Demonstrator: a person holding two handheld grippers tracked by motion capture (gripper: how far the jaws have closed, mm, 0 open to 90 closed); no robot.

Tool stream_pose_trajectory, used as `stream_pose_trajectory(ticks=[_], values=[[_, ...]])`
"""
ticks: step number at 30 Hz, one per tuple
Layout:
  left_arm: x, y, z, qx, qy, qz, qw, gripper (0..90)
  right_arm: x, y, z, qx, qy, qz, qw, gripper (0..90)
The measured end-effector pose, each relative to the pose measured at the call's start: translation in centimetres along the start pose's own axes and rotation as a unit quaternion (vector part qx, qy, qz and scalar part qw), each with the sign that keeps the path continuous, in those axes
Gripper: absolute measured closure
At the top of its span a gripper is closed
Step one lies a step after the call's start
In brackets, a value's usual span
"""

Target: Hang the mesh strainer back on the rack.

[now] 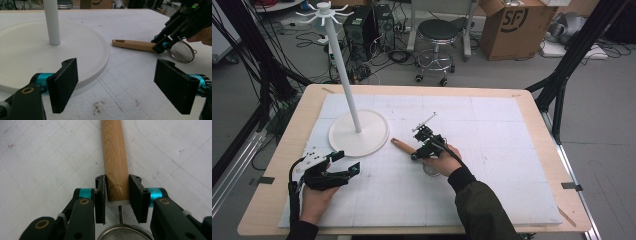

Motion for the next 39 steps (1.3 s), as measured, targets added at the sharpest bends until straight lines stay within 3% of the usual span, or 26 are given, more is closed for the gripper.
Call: stream_pose_trajectory(ticks=[7, 15, 20, 30, 34, 39], values=[[-0.1, 0.0, 0.0, 0.0, 0.002, -0.001, 1.0, 20.1, 0.5, 0.1, 0.2, 0.008, 0.005, 0.006, 0.9999, 70.2], [-0.2, -0.2, 0.0, 0.002, 0.0, -0.002, 1.0, 20.2, 1.0, -0.4, 0.3, 0.036, 0.038, -0.026, 0.9983, 70.0], [-0.4, -0.3, -0.1, 0.006, -0.004, -0.003, 1.0, 20.2, 1.7, -0.6, 0.5, 0.053, 0.06, -0.059, 0.995, 70.1], [-0.2, -0.2, 0.0, 0.003, -0.002, -0.003, 1.0, 20.3, 1.4, -0.4, 0.5, 0.049, 0.064, -0.039, 0.996, 70.8], [-0.2, -0.1, 0.0, 0.001, -0.001, -0.002, 1.0, 20.3, 1.5, 0.1, 0.7, 0.021, 0.042, -0.003, 0.9989, 70.7], [-0.2, -0.1, 0.0, 0.001, -0.001, -0.003, 1.0, 20.3, 1.5, 1.1, 0.9, -0.001, 0.024, 0.006, 0.9997, 70.7]])
Point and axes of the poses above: each handheld gripper's, and its own axes: y roughly backward along the jaws, z roughly out of its top, x roughly to its left, the point moved 5 cm from there along -y, roughly forward along the jaws, and after that the axes turned 2 degrees about -y, right-handed, at the moved point
